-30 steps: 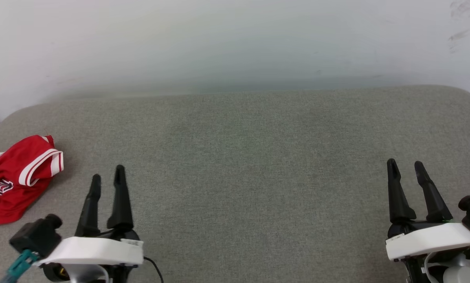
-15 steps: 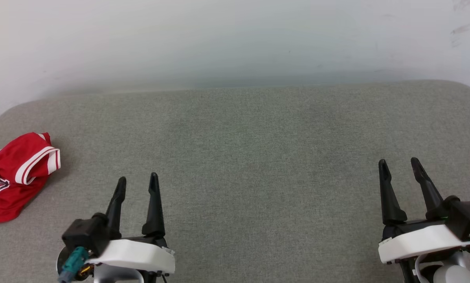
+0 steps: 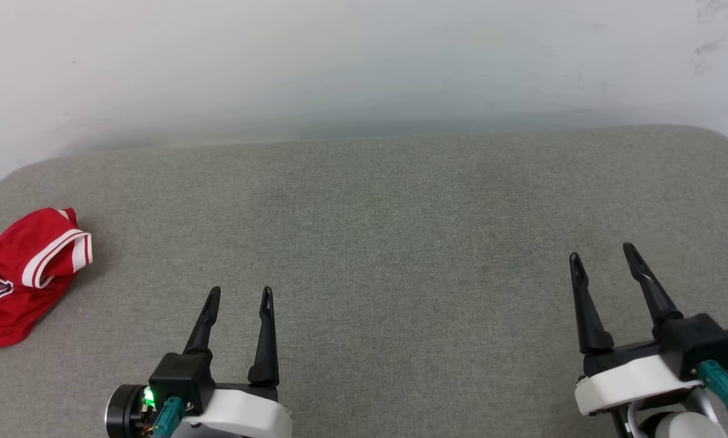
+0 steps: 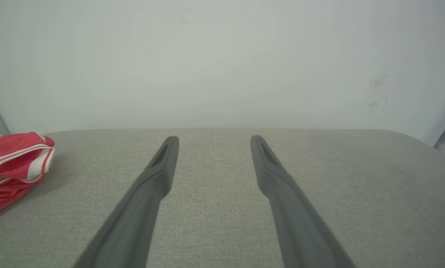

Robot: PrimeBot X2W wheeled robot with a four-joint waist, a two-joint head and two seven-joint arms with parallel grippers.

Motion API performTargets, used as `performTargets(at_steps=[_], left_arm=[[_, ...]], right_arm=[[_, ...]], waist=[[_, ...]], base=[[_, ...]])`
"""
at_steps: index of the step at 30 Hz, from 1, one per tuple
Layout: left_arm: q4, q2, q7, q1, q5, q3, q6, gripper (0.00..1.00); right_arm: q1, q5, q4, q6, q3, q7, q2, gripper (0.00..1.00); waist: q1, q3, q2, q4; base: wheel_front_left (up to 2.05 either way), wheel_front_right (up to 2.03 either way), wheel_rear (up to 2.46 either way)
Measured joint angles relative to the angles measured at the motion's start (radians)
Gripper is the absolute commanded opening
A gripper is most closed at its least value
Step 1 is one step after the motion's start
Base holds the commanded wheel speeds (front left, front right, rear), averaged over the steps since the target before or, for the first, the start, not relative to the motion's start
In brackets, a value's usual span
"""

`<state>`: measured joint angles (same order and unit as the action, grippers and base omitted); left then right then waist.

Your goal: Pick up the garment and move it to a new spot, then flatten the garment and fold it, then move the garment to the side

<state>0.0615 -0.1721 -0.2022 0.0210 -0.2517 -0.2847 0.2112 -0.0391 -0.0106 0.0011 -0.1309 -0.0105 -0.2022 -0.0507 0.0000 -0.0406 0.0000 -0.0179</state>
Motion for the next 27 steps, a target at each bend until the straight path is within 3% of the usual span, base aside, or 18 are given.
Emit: performTargets(at_steps=[10, 16, 27], left_arm=[[0.004, 0.033, -0.018, 0.019, 0.010, 0.029, -0.045, 1.00], [0.007, 0.089, -0.031, 0.048, 0.018, 0.129, -0.141, 1.00], [-0.032, 0.120, -0.049, 0.076, 0.067, 0.205, -0.247, 1.00]], right_arm=[[0.004, -0.061, -0.005, 0.000, 0.017, -0.018, 0.000, 1.00], [0.019, 0.011, 0.005, 0.000, -0.001, -0.031, 0.000, 1.00], [0.025, 0.031, 0.063, 0.000, -0.008, -0.049, 0.000, 1.00]], waist=[[0.0000, 0.001, 0.0000, 0.000], [0.0000, 0.006, 0.0000, 0.000], [0.0000, 0.008, 0.0000, -0.001]], base=[[0.00, 0.00, 0.00], [0.00, 0.00, 0.00], [0.00, 0.00, 0.00]])
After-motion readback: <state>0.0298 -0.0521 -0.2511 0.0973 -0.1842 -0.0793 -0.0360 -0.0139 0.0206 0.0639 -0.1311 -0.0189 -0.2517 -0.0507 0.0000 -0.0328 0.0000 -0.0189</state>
